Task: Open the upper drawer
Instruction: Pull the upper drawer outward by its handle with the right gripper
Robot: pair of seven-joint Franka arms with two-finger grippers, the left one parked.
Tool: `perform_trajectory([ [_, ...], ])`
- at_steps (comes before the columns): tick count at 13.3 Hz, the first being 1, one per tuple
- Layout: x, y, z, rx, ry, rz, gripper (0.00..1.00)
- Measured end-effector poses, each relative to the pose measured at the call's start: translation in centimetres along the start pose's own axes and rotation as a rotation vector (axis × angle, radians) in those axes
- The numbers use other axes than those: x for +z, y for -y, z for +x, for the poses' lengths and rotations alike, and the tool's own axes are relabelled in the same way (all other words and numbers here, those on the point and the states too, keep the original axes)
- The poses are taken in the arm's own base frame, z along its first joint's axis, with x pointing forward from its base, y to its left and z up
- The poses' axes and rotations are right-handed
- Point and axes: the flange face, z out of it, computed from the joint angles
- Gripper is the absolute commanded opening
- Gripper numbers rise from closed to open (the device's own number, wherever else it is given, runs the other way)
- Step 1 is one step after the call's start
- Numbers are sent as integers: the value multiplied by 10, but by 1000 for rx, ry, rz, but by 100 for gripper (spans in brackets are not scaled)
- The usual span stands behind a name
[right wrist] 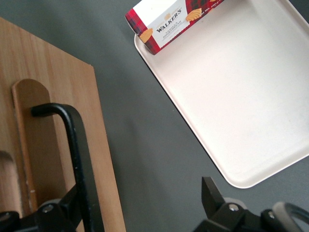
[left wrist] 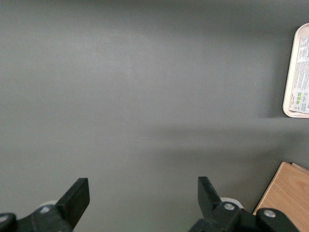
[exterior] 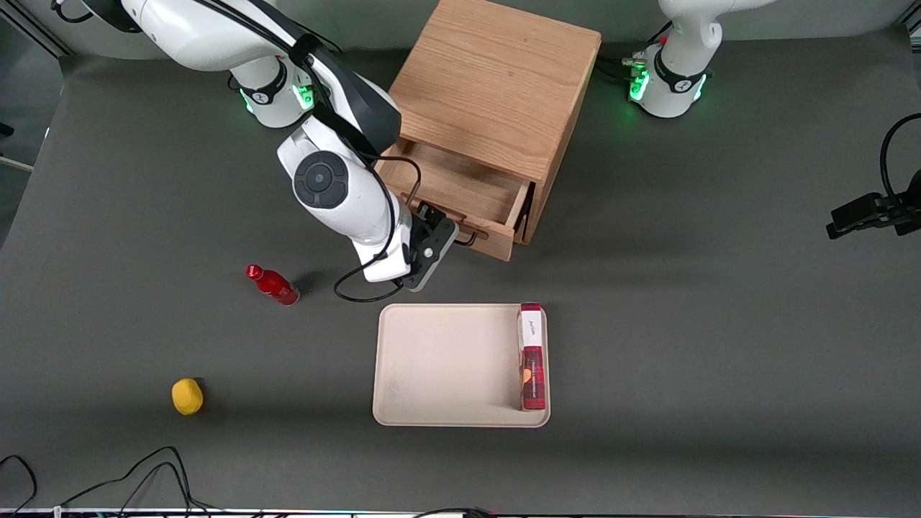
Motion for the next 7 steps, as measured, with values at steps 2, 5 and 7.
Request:
perform_trajectory([
  [2, -3, -8, -2, 3, -4, -3, 100],
  [5, -7, -17, -3, -1, -12, -5, 100],
  [7, -8, -23, -4, 7, -16, -7, 100],
])
